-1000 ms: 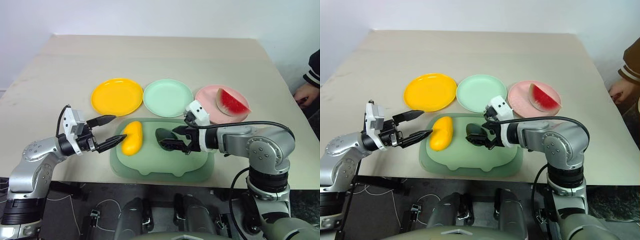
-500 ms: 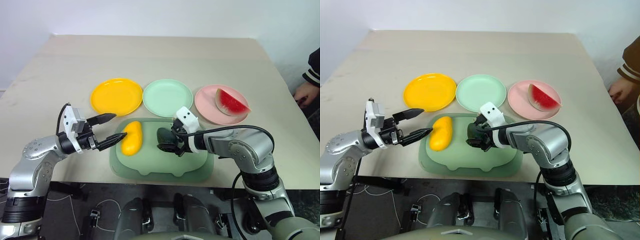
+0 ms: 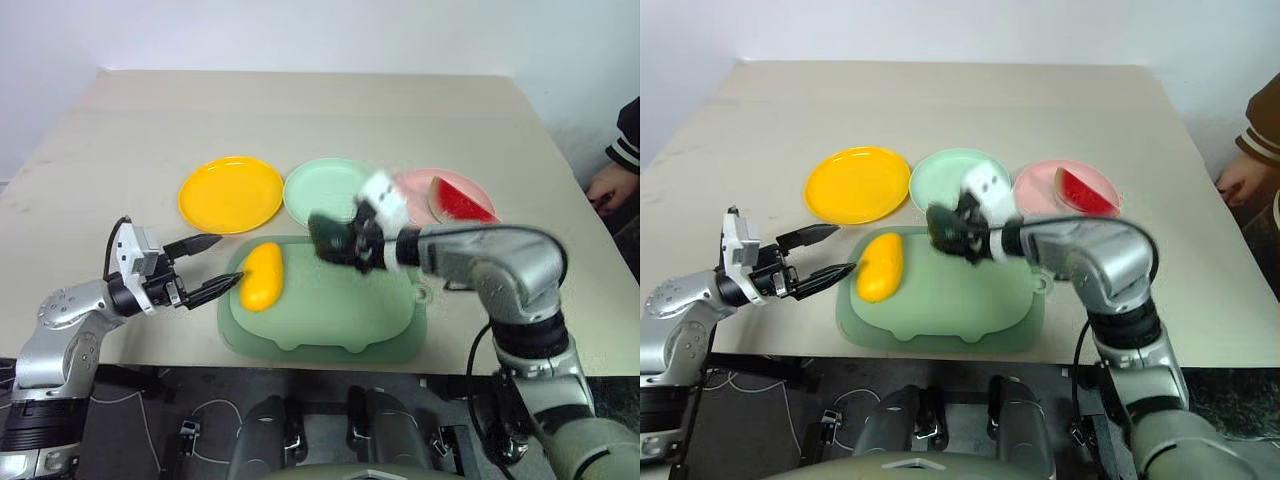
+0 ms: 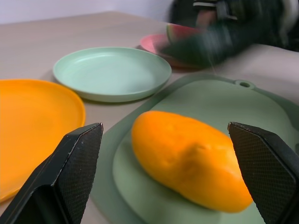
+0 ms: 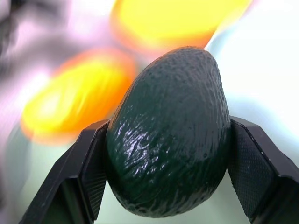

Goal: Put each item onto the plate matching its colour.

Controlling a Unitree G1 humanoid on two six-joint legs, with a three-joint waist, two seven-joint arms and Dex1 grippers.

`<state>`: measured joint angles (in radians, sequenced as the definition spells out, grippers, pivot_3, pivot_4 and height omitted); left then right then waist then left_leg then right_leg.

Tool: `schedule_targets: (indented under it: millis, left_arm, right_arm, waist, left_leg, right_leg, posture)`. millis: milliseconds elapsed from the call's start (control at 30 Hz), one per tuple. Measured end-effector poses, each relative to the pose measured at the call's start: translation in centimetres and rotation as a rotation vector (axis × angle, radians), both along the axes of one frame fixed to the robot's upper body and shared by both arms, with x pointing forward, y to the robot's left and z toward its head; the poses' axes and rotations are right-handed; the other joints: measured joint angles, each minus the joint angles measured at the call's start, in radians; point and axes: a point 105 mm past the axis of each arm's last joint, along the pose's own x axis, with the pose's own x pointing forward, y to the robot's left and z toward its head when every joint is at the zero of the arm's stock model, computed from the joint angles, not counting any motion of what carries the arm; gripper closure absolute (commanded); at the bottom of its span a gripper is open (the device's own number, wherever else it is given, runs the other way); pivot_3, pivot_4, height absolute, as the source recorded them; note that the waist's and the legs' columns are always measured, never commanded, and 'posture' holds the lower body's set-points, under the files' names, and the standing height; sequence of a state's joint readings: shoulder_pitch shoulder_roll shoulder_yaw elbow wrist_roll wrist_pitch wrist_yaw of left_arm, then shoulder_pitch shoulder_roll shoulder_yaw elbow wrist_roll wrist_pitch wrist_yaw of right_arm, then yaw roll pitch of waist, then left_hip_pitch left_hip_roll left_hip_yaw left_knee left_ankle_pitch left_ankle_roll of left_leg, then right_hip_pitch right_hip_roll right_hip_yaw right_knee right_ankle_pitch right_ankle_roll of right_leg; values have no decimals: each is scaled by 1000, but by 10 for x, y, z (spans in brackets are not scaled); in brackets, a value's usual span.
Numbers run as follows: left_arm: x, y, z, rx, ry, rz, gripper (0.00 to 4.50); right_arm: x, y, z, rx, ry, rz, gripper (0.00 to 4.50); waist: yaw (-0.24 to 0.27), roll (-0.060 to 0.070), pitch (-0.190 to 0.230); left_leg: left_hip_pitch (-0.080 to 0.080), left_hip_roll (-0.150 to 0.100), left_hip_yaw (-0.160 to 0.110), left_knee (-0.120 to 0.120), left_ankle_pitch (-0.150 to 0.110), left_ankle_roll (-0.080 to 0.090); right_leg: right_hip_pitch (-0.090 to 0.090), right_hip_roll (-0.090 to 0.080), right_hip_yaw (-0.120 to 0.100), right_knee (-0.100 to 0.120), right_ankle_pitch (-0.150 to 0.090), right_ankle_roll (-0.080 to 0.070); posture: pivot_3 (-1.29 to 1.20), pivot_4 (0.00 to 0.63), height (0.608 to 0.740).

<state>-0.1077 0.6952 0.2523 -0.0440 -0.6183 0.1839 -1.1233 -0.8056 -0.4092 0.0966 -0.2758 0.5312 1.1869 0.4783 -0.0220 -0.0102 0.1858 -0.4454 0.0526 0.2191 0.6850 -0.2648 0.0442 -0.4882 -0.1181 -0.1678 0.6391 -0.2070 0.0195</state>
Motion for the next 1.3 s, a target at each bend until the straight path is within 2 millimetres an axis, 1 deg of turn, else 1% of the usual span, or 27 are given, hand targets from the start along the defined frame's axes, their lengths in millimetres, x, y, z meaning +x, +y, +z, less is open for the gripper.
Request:
schedule_targets:
  millis: [33,67,200,233,367,500,567,600,633,833,933,967,1033,1067,1133,1300]
  left_arm:
    - [0,1,0,-1,0,2,0]
    - [-1,2,-1,0,0,2,0]
    - [-2,4,-3,2,0,10,0]
    - [-2,4,-4,3,0,11,0]
    - [-3,4,-5,8,2,17,0]
    - [-6,1,-3,12,-6,18,0]
    - [-8,0,-4,15,-4,20,0]
    - [-8,0,-4,15,-5,23,0]
    - [-8,-1,-3,16,-8,26,0]
    - [-7,-3,-1,15,-6,31,0]
    - [-7,-3,-1,13,-7,33,0]
    - [-7,-3,0,12,-8,33,0]
    - [-7,-3,0,11,-8,33,0]
    - [-7,-3,0,8,-9,32,0]
    - [-6,-3,1,7,-6,34,0]
    - [-8,-8,3,8,-3,34,0]
  right_arm:
    - [8,-2,3,4,-17,-22,1282]
    - [15,-4,2,5,-19,-41,1282]
    - [55,-3,-22,-28,40,-129,1282]
    - [62,-2,-27,-37,47,-142,1282]
    - [80,5,-38,-47,55,-157,1282]
    - [94,7,-51,-81,60,-190,1282]
    - [96,7,-59,-94,71,-194,540]
    - [96,8,-62,-97,72,-191,237]
    - [97,8,-63,-101,71,-187,45]
    - [96,14,-55,-76,34,-151,45]
    - [90,17,-32,-53,-50,-98,45]
    - [85,16,-22,-37,-82,-81,45]
    - [78,13,-9,-13,-119,-62,45]
    - [71,10,-3,8,-138,-48,45]
    - [58,3,0,34,-147,-27,45]
    - [18,-16,2,117,-167,30,45]
  waist:
    - [0,0,0]
    - [1,0,0]
    - [-7,0,0]
    - [-8,0,0]
    - [-24,0,0]
    - [-32,0,0]
    - [-36,0,0]
    - [-37,0,0]
    - [-38,0,0]
    - [-47,0,0]
    - [-47,0,0]
    - [-46,0,0]
    - [-45,0,0]
    - [-43,0,0]
    - [-41,0,0]
    - [-36,0,0]
  left_leg:
    - [0,0,0,0,0,0]
    - [0,0,0,0,0,0]
    - [-1,0,3,0,0,0]
    - [-1,0,4,0,0,0]
    - [0,-1,4,0,1,0]
    - [0,0,4,0,1,0]
    - [0,0,4,0,1,0]
    - [0,0,4,0,1,0]
    - [0,0,4,0,1,0]
    - [0,0,4,0,1,-1]
    - [0,0,4,0,1,-1]
    - [0,0,3,0,1,-1]
    - [0,0,3,0,1,-1]
    - [0,0,3,0,1,-1]
    - [0,0,3,0,1,-1]
    - [0,0,3,0,1,-1]
  right_leg:
    - [0,0,0,0,0,0]
    - [0,0,0,0,0,0]
    - [-2,0,1,4,0,0]
    - [-3,-1,1,5,0,0]
    - [-4,-1,1,9,0,1]
    - [-4,0,1,10,0,1]
    - [-4,0,1,10,0,1]
    - [-4,0,1,10,0,1]
    - [-4,0,2,10,0,1]
    - [-5,0,2,10,0,1]
    - [-5,-1,3,10,0,1]
    - [-5,-1,3,10,0,1]
    - [-5,-1,3,10,0,1]
    - [-4,-1,3,10,0,1]
    - [-4,-1,3,10,0,1]
    - [-4,-2,3,10,0,1]
  posture:
    - [0,150,696]
    - [0,150,696]
    - [0,150,696]
    - [0,150,696]
    - [0,150,696]
    - [0,150,696]
    - [0,150,696]
    - [0,150,696]
    - [0,150,696]
    - [0,150,696]
    - [0,150,696]
    - [0,150,696]
    - [0,150,696]
    - [0,150,696]
    - [0,150,696]
    - [0,150,696]
